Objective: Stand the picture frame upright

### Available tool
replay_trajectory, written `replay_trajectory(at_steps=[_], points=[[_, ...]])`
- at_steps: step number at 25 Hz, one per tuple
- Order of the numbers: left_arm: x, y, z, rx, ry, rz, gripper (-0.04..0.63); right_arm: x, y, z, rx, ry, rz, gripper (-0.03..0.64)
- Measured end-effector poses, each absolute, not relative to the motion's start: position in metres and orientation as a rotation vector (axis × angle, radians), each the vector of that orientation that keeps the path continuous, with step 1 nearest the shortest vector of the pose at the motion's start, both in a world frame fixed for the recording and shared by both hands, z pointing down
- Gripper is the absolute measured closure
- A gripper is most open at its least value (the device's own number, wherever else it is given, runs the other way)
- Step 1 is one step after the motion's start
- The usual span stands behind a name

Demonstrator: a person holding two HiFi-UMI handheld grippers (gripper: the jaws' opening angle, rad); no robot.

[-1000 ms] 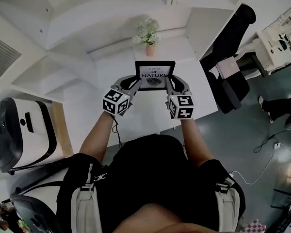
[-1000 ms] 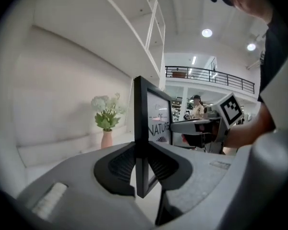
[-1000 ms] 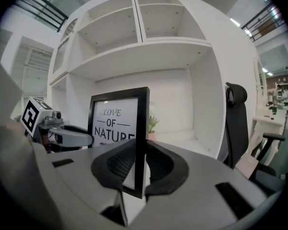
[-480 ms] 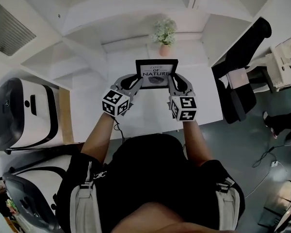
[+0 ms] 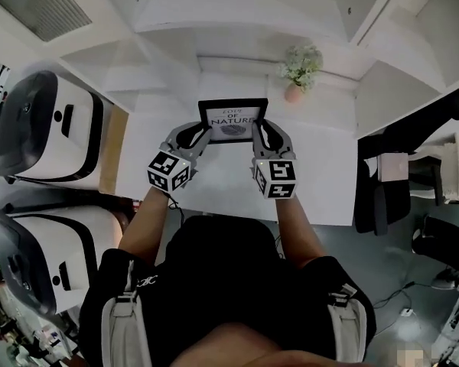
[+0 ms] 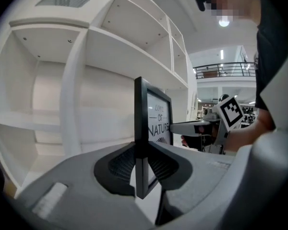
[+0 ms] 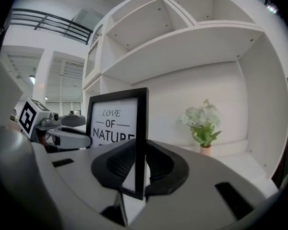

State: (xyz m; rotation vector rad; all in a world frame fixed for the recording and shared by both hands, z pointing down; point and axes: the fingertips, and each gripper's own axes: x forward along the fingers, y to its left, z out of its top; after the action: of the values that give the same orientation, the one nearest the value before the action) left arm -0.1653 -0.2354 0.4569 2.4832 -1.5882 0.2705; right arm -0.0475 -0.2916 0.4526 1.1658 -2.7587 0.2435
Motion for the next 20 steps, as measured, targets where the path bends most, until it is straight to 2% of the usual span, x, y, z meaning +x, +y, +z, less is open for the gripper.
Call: replay_trajectory(at_steps=[10, 20], points=[[-0.221, -0.195, 0.464, 2.307, -1.752, 0.229, 0.509, -0.114, -0.268, 0.454, 0.941, -2.829, 0.206, 0.548], [-0.275, -0.172, 0.469, 2.340, -1.686, 0.247, 0.509, -0.163, -0.238, 0.459, 1.002, -2.794, 0.191, 0.548]])
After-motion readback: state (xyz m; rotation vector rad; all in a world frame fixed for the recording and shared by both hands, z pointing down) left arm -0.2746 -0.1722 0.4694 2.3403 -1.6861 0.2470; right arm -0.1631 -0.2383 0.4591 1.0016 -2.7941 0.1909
